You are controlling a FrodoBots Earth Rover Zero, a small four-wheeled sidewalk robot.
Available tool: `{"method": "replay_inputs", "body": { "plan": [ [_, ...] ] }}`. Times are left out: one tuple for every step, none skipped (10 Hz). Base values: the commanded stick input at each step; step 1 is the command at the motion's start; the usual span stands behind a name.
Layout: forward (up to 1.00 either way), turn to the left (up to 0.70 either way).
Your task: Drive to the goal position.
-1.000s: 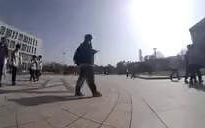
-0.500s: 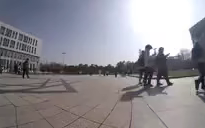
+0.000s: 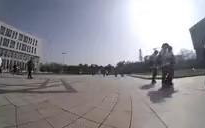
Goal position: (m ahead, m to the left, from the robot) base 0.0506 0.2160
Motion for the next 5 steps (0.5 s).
{"method": "replay_inputs", "body": {
  "plan": [
    [0.5,0.0],
    [0.5,0.04],
    [0.5,0.08],
    [0.5,-0.13],
    [0.5,-0.5]
  ]
}}
